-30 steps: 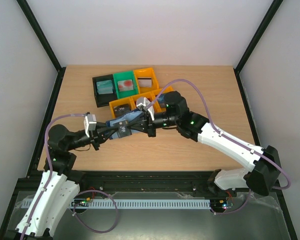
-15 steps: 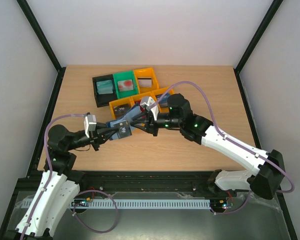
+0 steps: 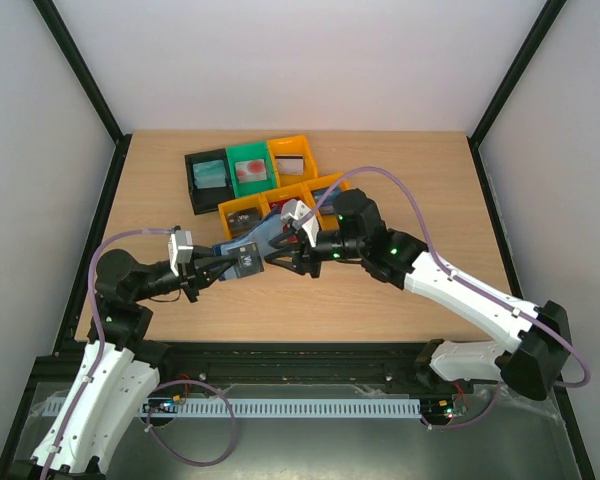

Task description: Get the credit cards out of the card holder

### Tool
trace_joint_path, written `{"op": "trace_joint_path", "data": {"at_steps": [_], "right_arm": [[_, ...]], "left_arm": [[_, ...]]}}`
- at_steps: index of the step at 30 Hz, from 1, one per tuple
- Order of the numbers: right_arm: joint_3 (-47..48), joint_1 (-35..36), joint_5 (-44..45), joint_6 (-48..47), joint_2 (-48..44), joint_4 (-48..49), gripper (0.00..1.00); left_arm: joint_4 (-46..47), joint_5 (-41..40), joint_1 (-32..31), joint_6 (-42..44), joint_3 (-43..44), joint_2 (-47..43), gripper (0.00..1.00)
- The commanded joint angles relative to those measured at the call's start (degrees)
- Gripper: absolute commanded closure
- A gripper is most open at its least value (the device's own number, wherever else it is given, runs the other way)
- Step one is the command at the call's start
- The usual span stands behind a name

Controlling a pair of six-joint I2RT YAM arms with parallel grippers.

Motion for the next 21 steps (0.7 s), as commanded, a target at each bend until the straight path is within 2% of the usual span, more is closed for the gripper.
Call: {"op": "trace_joint_path", "data": {"at_steps": [1, 5, 7, 9, 11, 15, 21], "right_arm": [[1.03, -0.23, 0.26, -3.53, -3.25, -4.54, 0.62], [2.37, -0.22, -4.59, -0.76, -1.57, -3.19, 0.52], [2.84, -0.07, -5.35, 1.25, -0.36, -1.34, 0.51], [2.55, -0.05, -4.84, 3.06, 0.26, 1.58, 0.55], [2.41, -0.04, -3.55, 4.22, 0.72, 3.62, 0.64], [2.36, -0.04, -2.6, 4.32, 0.93, 5.1, 0.7], [2.39, -0.04, -3.06, 5.61, 1.81, 5.65, 0.71]], "left_arm": [[2.08, 1.31, -0.12, 1.1, 1.12, -0.7, 0.98], [2.18, 1.26, -0.07, 1.1, 0.99, -0.71, 0.97], [2.18, 1.2, -0.03, 1.1, 1.03, -0.76, 0.97], [2.14, 1.23, -0.07, 1.1, 1.03, -0.79, 0.98], [2.09, 1.25, -0.06, 1.09, 1.11, -0.83, 0.97], [1.85, 1.29, -0.05, 1.15, 1.26, -0.98, 0.98], [2.31, 1.27, -0.09, 0.89, 0.97, -0.9, 0.97]]}}
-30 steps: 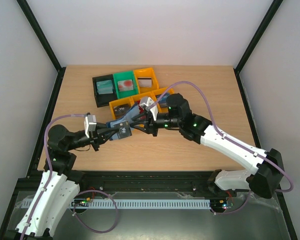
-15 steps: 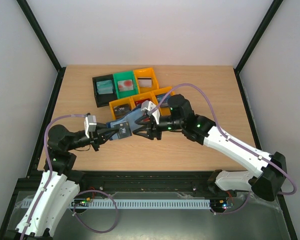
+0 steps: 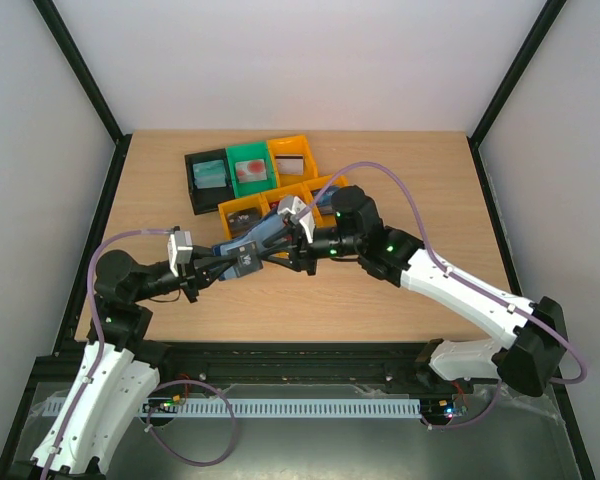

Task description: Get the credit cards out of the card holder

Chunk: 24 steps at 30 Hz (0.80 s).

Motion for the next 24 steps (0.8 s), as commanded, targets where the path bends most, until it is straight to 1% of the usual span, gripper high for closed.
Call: {"op": "trace_joint_path", "data": {"at_steps": [1, 11, 16, 24], "right_arm": [[1.34, -0.04, 0.43, 1.73, 1.21, 3.83, 0.71], [1.77, 0.44, -0.79, 2.71, 2.32, 6.15, 0.71], [2.13, 1.03, -2.98, 3.01, 3.51, 7.08, 0.66], [1.78, 1.59, -7.09, 3.32, 3.23, 9.64, 0.63]], "left_arm": [[2.31, 1.36, -0.01, 0.65, 1.03, -0.6, 0.98], [2.53, 1.5, -0.05, 0.68, 0.95, -0.57, 0.98], [2.75, 1.58, -0.09, 0.57, 0.85, -0.52, 0.98], [2.51, 1.53, -0.1, 0.56, 0.86, -0.65, 0.98]]}}
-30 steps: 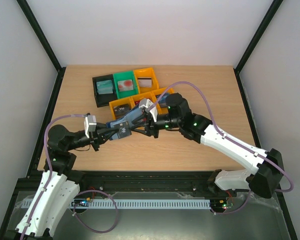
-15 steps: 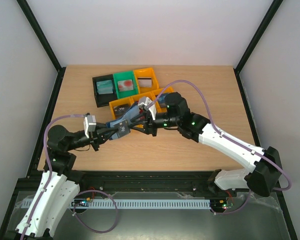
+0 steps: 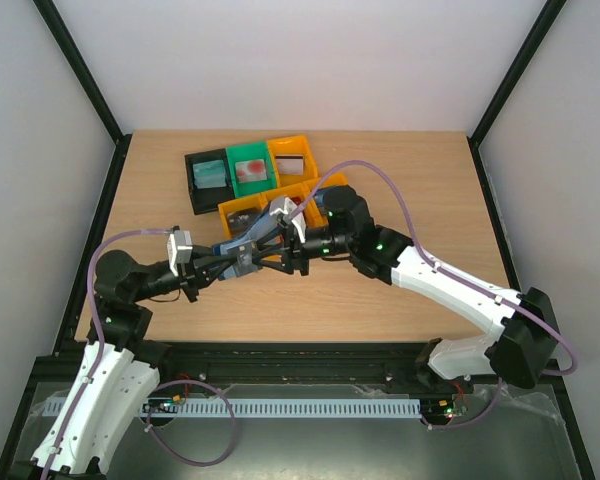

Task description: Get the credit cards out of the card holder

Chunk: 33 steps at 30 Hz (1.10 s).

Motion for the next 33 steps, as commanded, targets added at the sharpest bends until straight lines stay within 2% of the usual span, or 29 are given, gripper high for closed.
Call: {"op": "trace_joint_path", "data": {"at_steps": [1, 8, 12, 15, 22, 24, 27, 33], "right_arm": [[1.46, 0.47, -3.93, 0.42, -0.39, 4.8, 0.64], [0.42, 0.42, -4.69, 0.3, -1.97, 5.83, 0.97], [-0.15, 0.43, -3.82, -0.67, -3.25, 5.81, 0.98], [-0.58, 0.32, -1.79, -1.98, -4.58, 4.58, 0.98], [-0.44, -0.71, 0.01, -3.47, -6.38, 1.48, 0.98], [-0.38, -0.82, 0.13, -3.6, -6.63, 1.08, 0.98], [0.2, -0.93, 0.97, -4.36, -6.65, -0.63, 0.98], [1.28, -1.43, 5.82, -8.1, -8.17, -7.22, 0.99]], "left_arm": [[2.49, 1.91, -0.22, 0.57, 0.82, -0.67, 0.97], [2.58, 1.78, -0.21, 0.24, 0.67, -0.79, 0.97], [1.49, 1.48, -0.18, 0.05, 0.6, -0.83, 0.96], [1.11, 1.47, -0.18, -0.23, 0.51, -0.92, 0.86], [1.08, 1.3, -0.19, -0.92, 0.41, -0.85, 0.79], [1.08, 1.3, -0.12, -0.92, 0.47, -0.85, 0.82], [1.04, 1.22, -0.12, -0.39, 0.64, -0.85, 0.97], [-1.33, 0.68, -0.21, 1.93, 1.24, -0.83, 0.97]]}}
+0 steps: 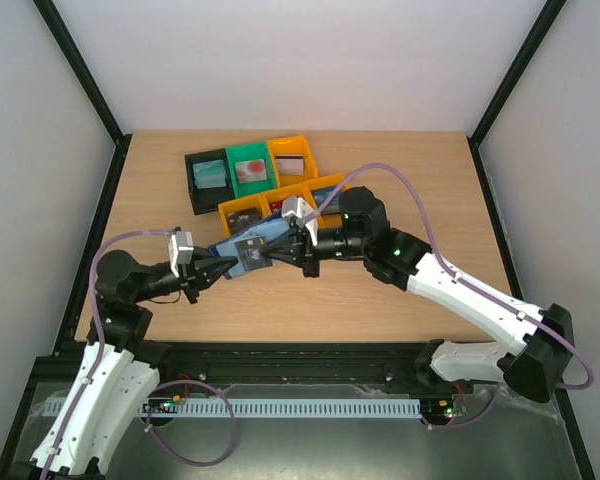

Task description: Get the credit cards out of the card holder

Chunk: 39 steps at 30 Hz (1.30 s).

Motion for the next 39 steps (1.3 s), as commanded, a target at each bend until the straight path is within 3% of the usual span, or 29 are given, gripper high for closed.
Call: {"op": "trace_joint_path", "data": {"at_steps": [1, 10, 14, 16, 19, 23, 31, 37, 39], "right_arm": [[1.93, -0.93, 5.57, -4.19, -3.05, -6.34, 0.98], [2.55, -1.51, 18.75, -6.89, -5.74, -13.76, 0.98], [2.6, -3.04, 28.91, -5.86, -8.56, -14.96, 0.99], [2.6, -4.6, 31.46, -5.07, -10.7, -15.23, 0.98], [2.64, -5.94, 32.08, -4.09, -12.67, -15.83, 0.98], [2.32, -5.98, 29.69, -2.42, -13.02, -16.28, 0.98], [0.6, -6.06, 25.36, -1.95, -12.47, -15.14, 0.99], [0.57, -5.99, 23.05, -2.85, -10.47, -15.31, 0.98], [0.63, -5.99, 22.55, -3.08, -9.64, -15.39, 0.98]], "left_arm": [[-0.93, 0.33, -0.14, 2.98, 1.42, -0.5, 0.98], [-5.35, -3.88, -0.16, 5.14, 1.02, -0.52, 0.98], [-7.02, -5.56, -0.23, 1.54, -1.35, 0.58, 0.97], [-7.37, -6.24, -0.5, -4.54, -3.55, 1.84, 0.98], [-5.27, -6.75, -2.33, -13.92, -8.65, 4.08, 0.98], [-3.12, -8.29, -6.93, -17.28, -10.18, 10.64, 0.98], [-7.37, -17.23, -12.97, -18.26, -10.99, 22.38, 0.97], [-10.07, -24.07, -13.93, -18.49, -11.28, 27.16, 0.97], [-12.0, -28.63, -14.62, -18.05, -11.03, 27.81, 0.91]]}}
